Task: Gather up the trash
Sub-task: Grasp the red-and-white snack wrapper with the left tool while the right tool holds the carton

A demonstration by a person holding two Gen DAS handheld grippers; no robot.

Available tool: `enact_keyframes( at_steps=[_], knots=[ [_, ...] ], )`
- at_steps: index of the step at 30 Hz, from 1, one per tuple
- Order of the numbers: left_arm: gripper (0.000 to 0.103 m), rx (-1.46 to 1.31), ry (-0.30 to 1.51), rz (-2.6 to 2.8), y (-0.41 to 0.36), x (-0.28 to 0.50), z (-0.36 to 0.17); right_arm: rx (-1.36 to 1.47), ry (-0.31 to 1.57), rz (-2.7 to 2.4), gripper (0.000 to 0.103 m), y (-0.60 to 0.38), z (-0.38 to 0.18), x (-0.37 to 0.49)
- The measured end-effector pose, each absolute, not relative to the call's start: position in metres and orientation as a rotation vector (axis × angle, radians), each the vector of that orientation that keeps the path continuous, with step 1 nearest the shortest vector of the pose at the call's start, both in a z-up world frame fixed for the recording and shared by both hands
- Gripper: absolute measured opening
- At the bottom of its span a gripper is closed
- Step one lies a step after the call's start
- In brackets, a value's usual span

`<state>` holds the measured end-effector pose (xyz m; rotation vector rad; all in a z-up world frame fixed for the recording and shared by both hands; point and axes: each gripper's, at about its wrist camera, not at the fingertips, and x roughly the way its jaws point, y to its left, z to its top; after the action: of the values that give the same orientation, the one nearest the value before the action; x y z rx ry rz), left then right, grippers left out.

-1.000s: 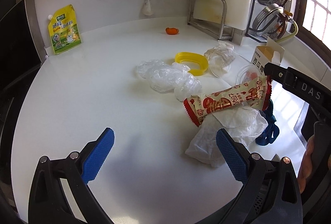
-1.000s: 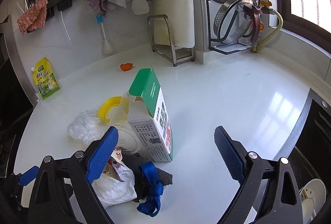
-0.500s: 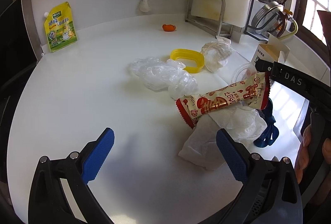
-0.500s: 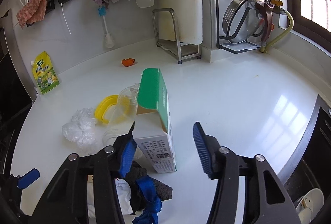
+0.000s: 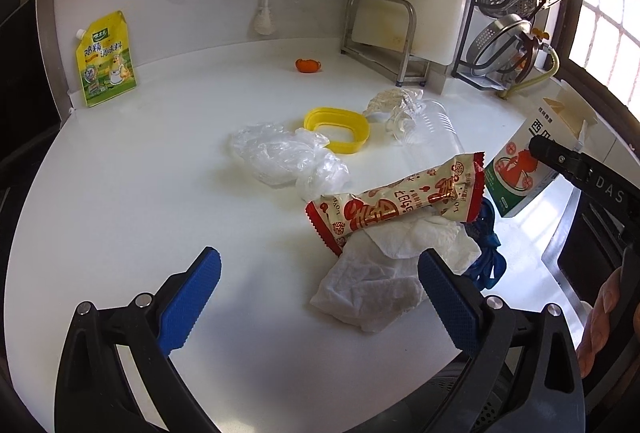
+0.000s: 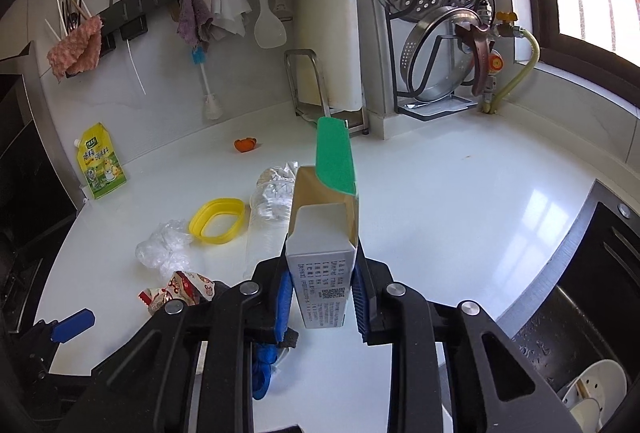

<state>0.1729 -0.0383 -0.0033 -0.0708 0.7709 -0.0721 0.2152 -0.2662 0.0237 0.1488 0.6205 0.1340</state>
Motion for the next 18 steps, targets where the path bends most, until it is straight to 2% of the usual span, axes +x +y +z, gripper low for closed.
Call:
enact_keyframes(
  at_steps=[18],
  knots=[
    [0.096, 0.046, 0.699, -0.094, -0.073, 0.203, -0.002, 0.279, 0.622, 0.192, 0.025, -0.304, 0.017, 0.195]
  ],
)
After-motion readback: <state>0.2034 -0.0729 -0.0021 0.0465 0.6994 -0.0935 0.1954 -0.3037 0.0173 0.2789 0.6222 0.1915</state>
